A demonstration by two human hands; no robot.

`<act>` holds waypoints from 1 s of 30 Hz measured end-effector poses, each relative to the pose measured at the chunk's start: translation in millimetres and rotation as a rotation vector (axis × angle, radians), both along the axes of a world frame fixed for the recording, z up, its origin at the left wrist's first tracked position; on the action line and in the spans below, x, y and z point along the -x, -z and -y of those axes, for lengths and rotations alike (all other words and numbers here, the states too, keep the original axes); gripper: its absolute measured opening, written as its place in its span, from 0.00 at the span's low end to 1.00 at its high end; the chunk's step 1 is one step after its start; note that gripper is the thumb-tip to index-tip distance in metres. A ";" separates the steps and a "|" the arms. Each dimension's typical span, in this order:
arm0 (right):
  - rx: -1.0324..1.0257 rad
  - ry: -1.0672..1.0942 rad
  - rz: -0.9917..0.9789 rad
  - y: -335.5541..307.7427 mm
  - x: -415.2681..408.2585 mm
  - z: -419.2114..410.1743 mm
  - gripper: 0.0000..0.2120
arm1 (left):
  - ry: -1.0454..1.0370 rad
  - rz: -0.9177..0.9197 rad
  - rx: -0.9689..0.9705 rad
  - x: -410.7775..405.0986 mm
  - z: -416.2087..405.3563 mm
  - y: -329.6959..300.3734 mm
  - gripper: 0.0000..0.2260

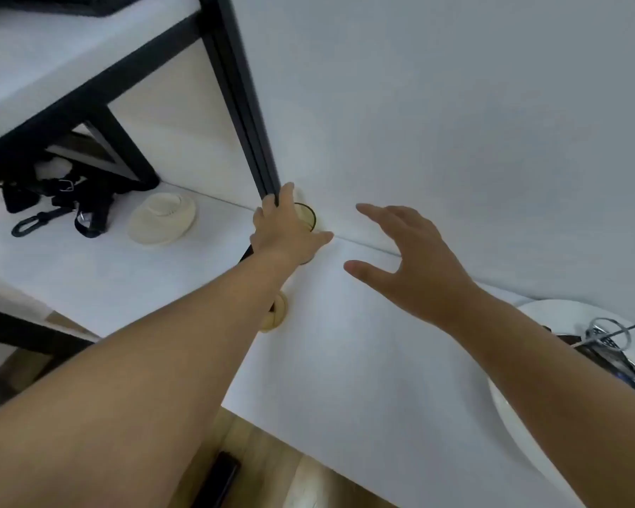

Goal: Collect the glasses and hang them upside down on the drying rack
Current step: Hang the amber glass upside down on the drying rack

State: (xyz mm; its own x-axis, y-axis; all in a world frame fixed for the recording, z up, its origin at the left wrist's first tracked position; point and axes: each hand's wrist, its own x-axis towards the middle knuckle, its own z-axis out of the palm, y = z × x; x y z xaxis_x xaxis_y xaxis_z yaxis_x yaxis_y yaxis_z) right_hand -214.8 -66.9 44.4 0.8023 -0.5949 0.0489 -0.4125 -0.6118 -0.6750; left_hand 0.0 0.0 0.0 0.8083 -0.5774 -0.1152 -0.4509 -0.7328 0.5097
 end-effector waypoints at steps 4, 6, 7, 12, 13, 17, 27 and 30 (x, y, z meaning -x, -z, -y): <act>-0.013 -0.010 -0.029 11.7 -7.1 4.8 0.39 | -0.003 -0.004 -0.039 -11.8 3.8 17.4 0.48; -0.012 0.001 -0.035 16.0 -10.8 6.8 0.39 | 0.012 -0.005 -0.029 -15.9 4.4 28.0 0.47; -0.013 0.009 -0.033 17.2 -12.0 8.5 0.39 | 0.016 -0.007 -0.017 -18.3 4.0 32.3 0.45; -0.058 0.029 -0.032 21.0 -11.9 12.5 0.38 | 0.026 0.003 0.054 -20.5 0.3 37.7 0.40; -0.073 0.036 -0.022 21.8 -11.2 12.9 0.38 | 0.023 -0.007 0.071 -19.9 -1.3 36.9 0.41; -0.231 0.127 0.077 20.4 -5.2 10.6 0.36 | 0.014 -0.053 0.189 -10.8 -11.7 28.9 0.44; -0.738 0.350 0.315 -3.1 39.8 -6.4 0.31 | 0.056 -0.230 0.611 78.1 -22.6 -57.6 0.39; -0.915 0.356 0.404 -25.1 65.3 -12.5 0.33 | 0.122 -0.305 0.721 124.4 -26.4 -89.3 0.35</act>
